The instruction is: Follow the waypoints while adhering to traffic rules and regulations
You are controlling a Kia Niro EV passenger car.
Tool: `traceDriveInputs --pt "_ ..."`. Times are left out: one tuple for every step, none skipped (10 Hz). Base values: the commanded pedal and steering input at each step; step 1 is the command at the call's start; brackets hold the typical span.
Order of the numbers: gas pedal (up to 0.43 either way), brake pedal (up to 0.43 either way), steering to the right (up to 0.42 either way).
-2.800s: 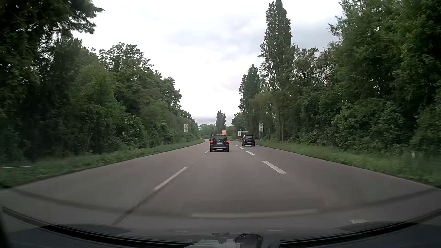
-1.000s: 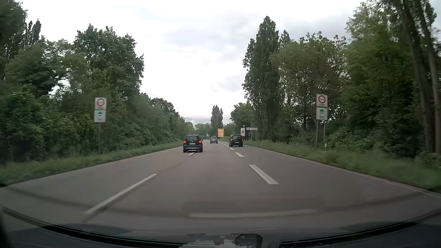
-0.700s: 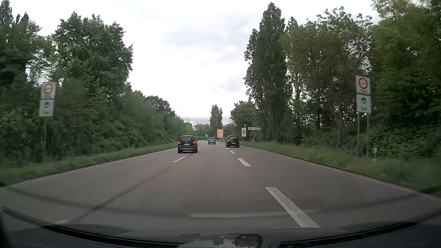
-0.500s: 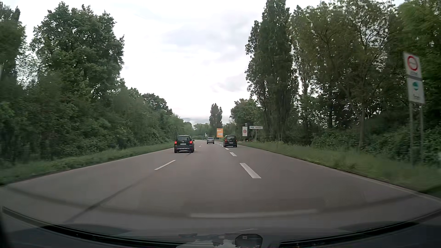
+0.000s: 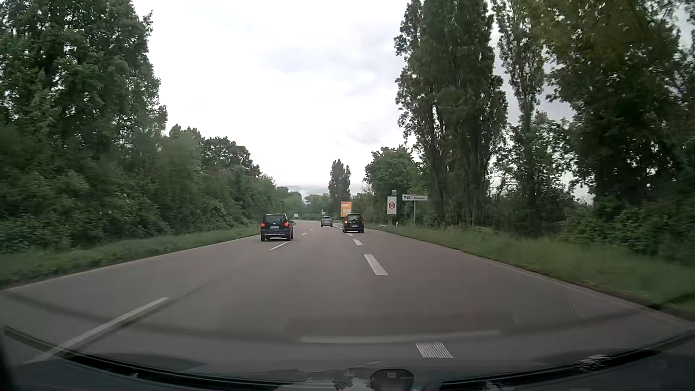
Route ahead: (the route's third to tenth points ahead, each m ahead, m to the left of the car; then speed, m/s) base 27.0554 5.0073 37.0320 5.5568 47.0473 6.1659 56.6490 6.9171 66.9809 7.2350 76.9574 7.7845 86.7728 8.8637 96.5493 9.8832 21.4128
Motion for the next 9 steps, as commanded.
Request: traceDriveInputs --pt "0.13 0.0 0.0" --pt "0.13 0.0 0.0" --pt "0.13 0.0 -0.001" --pt "0.13 0.0 -0.001" --pt "0.13 0.0 -0.001" --pt "0.13 0.0 -0.001" --pt "0.13 0.0 -0.001" --pt "0.13 0.0 -0.001" --pt "0.13 0.0 -0.001"
